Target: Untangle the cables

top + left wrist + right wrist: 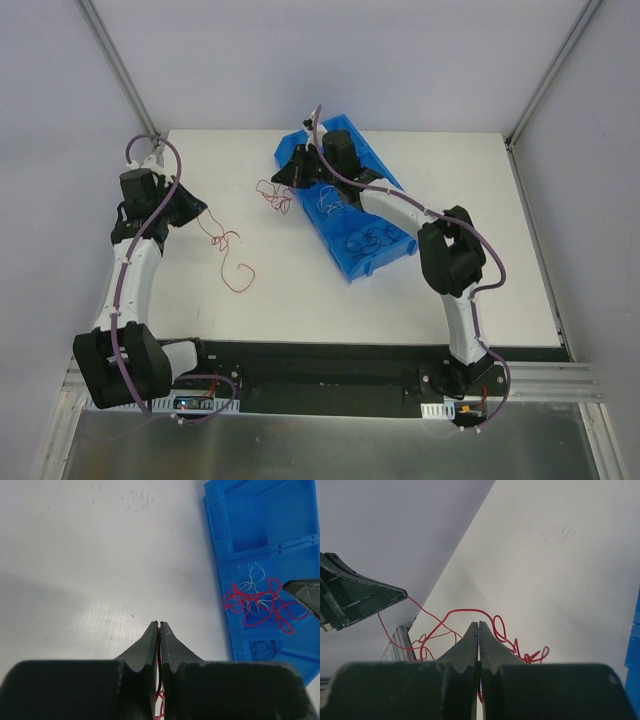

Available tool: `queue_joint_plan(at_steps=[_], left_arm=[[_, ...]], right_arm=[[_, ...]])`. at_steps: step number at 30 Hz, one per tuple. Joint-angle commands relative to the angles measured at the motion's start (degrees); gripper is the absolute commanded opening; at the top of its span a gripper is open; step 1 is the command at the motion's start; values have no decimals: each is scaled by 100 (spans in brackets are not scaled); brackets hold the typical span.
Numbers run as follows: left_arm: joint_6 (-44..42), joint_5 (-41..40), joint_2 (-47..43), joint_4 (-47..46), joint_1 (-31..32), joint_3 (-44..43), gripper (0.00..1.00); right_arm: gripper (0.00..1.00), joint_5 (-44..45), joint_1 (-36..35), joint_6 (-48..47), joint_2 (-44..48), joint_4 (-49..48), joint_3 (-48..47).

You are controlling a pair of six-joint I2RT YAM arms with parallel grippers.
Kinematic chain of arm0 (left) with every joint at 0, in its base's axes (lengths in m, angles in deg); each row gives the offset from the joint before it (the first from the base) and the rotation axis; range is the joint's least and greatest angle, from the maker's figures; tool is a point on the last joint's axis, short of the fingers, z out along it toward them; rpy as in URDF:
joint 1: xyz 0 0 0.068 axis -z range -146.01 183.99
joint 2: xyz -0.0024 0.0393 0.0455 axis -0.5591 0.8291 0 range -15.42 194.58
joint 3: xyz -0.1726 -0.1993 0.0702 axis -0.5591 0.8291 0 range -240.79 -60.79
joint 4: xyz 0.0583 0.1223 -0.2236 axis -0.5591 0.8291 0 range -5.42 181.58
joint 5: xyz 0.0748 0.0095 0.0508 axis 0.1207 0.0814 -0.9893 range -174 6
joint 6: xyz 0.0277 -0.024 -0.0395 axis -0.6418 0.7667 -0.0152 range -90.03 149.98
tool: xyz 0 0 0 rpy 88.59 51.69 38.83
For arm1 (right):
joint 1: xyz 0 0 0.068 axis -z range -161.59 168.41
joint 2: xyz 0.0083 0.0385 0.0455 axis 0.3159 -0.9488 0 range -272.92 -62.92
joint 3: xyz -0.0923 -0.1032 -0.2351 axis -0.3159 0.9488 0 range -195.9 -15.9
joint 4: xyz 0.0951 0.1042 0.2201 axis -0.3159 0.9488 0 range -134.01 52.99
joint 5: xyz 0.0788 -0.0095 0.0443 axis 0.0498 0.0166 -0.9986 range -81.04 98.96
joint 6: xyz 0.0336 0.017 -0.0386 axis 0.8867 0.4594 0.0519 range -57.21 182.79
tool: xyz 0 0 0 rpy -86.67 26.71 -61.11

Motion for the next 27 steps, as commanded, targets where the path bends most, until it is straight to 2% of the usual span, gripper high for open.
queue_joint_plan(at_steps=[1,3,7,13,15,20,25,27], left_arm=[[240,643,155,-195,-49,-225,0],[293,1011,277,-195,-58,-277,0],[398,1259,384,-195,-58,-313,0],[478,1382,480,-265,-58,-278,0],[495,1443,541,-282,-58,-269,0],[583,1610,761,-309,-58,-269,0],[697,1830,998,-353,-49,-286,0],[715,1927,1113,-353,-40,-287,0]], right_arm=[[0,517,77,-588,159,403,-816],[1,763,112,-694,10,535,-1097],[0,1290,192,-940,-385,712,-1756],[1,2133,385,-1695,-1431,1168,-3425],[8,2397,429,-2142,-1712,1291,-3788],[23,3038,534,-3136,-1863,1476,-4008],[48,3155,622,-3437,-1249,1476,-3272],[53,3041,614,-3472,-968,1476,-2929]])
